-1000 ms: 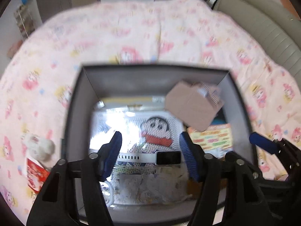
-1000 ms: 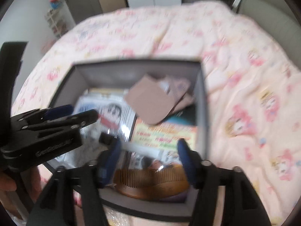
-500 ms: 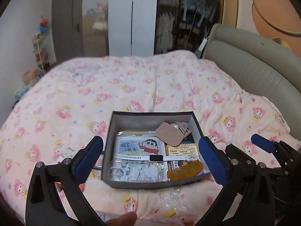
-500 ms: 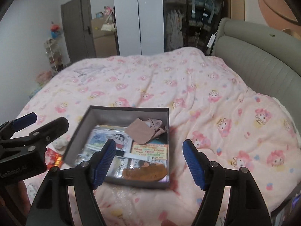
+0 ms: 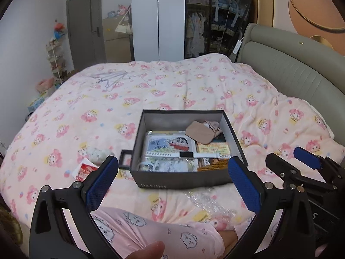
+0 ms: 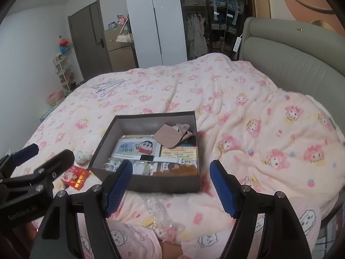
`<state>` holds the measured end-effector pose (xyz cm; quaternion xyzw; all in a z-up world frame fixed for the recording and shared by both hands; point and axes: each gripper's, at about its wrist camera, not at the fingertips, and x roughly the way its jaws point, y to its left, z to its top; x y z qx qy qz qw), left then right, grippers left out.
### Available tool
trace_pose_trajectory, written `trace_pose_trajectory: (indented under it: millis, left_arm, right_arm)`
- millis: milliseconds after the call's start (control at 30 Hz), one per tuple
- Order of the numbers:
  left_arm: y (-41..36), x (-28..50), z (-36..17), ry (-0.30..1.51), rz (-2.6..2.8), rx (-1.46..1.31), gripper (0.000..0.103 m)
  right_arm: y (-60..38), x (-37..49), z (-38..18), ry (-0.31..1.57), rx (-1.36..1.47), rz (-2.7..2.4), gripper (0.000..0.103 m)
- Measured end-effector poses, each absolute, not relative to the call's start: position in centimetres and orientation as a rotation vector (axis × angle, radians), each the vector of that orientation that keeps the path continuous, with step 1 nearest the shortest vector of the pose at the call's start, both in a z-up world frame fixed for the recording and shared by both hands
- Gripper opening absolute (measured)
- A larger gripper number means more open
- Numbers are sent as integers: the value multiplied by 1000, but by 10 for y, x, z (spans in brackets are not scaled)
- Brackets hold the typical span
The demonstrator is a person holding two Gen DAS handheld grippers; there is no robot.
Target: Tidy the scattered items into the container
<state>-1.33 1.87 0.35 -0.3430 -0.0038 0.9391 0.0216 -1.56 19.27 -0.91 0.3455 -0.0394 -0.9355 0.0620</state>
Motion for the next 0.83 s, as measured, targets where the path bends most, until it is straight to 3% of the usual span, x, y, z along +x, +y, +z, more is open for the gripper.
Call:
trace_pose_trajectory:
  millis: [567, 833]
  left_arm:
    - [46, -5, -4, 59, 2859, -1055, 102]
    - [37, -8, -6, -5, 2871, -1078, 102]
  right_arm:
    - [167, -2, -23, 37, 1059, -2716, 72]
    - [172, -6, -25, -3, 1080, -2715, 72]
